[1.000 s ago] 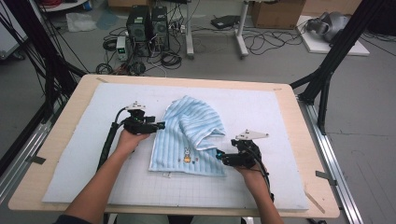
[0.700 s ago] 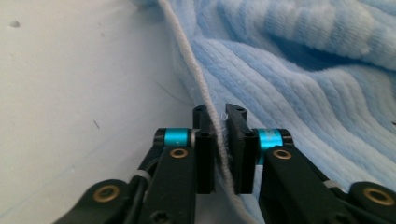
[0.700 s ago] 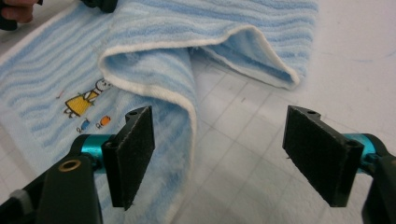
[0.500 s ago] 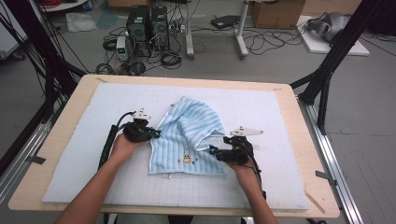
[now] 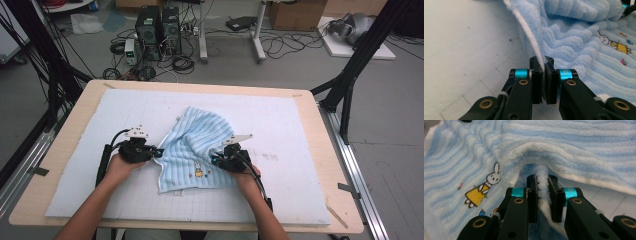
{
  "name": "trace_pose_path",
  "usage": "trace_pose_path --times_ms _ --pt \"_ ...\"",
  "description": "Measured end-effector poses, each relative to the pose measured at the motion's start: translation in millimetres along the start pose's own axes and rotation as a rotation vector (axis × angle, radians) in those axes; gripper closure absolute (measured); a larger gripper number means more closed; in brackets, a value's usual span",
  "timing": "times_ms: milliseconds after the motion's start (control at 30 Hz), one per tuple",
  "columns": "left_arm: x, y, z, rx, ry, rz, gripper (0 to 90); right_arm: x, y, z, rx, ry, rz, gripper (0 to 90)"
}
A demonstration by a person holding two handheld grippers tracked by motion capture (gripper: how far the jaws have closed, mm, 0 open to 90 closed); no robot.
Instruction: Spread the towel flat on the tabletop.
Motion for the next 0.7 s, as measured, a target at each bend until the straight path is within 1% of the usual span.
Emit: trace_pose_path --times_ms 67,100,133,167,200,233,267,300,367,400,433,500,567,600,633,667,700 --pt "2.7 2.9 -5.2 0.009 0.004 -0.016 86.0 2.6 -2.6 -1.4 0.025 -0.017 0.012 81.9" --pt "4.2 4.0 -8.1 0.017 0.012 -0.024 86.1 4.5 -4.3 -2.8 0.019 -0.028 0.018 82.0" --pt "6.3 4.8 -10.9 0.022 0.019 -0.035 86.1 6.3 -4.4 -4.5 0.028 -0.033 0.030 82.1" --pt "8.1 6.9 -13.5 0.034 0.031 -0.048 86.2 8.4 -5.2 -6.7 0.026 -0.033 0.035 82.2" --pt "10.0 8.8 -15.7 0.033 0.039 -0.062 86.1 11.0 -5.9 -9.4 0.029 -0.037 0.041 82.2" --pt "11.9 11.9 -17.7 0.038 0.045 -0.087 86.1 13.2 -6.3 -12.2 0.031 -0.037 0.050 82.2" --pt "12.8 13.9 -18.5 0.040 0.043 -0.099 86.1 15.7 -6.6 -15.4 0.021 -0.036 0.063 82.2" --pt "13.8 16.5 -19.4 0.035 0.042 -0.111 86.1 17.3 -7.2 -17.1 0.016 -0.039 0.070 82.2" --pt "15.2 22.4 -20.4 0.028 0.037 -0.151 86.0 20.7 -8.6 -21.0 0.019 -0.046 0.084 82.2" --pt "15.9 24.8 -20.8 0.018 0.029 -0.168 86.1 22.6 -9.8 -22.8 0.020 -0.051 0.088 82.2" --pt "16.4 27.3 -21.4 0.017 0.026 -0.188 86.0 24.3 -10.4 -24.4 0.030 -0.053 0.091 82.2" --pt "17.3 30.3 -23.0 0.017 0.017 -0.226 86.0 28.2 -12.6 -28.3 0.032 -0.063 0.099 82.2" --pt "17.9 33.6 -24.7 0.023 0.009 -0.266 86.0 32.3 -13.3 -32.6 0.031 -0.070 0.110 82.2" --pt "18.3 35.6 -25.1 0.019 0.004 -0.289 86.1 34.5 -14.2 -34.8 0.027 -0.076 0.119 82.1" --pt "18.9 37.8 -25.4 0.007 0.001 -0.305 86.0 36.4 -15.8 -36.9 0.025 -0.081 0.128 82.0" --pt "19.4 40.1 -25.4 -0.004 -0.003 -0.318 86.0 38.3 -17.2 -38.7 0.035 -0.087 0.132 81.5" --pt "19.9 41.7 -25.3 -0.017 -0.009 -0.320 85.8 40.1 -18.3 -40.1 0.040 -0.084 0.131 79.8"
Point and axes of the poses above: each handheld gripper's, and its own axes: x roughly backward along the jaws, z roughly out of its top, y roughly to its right, the point moved 1 cm from there along -x, roughly forward along the jaws, and after that the axes turned 8 degrees about -x, right-handed, at the moved point
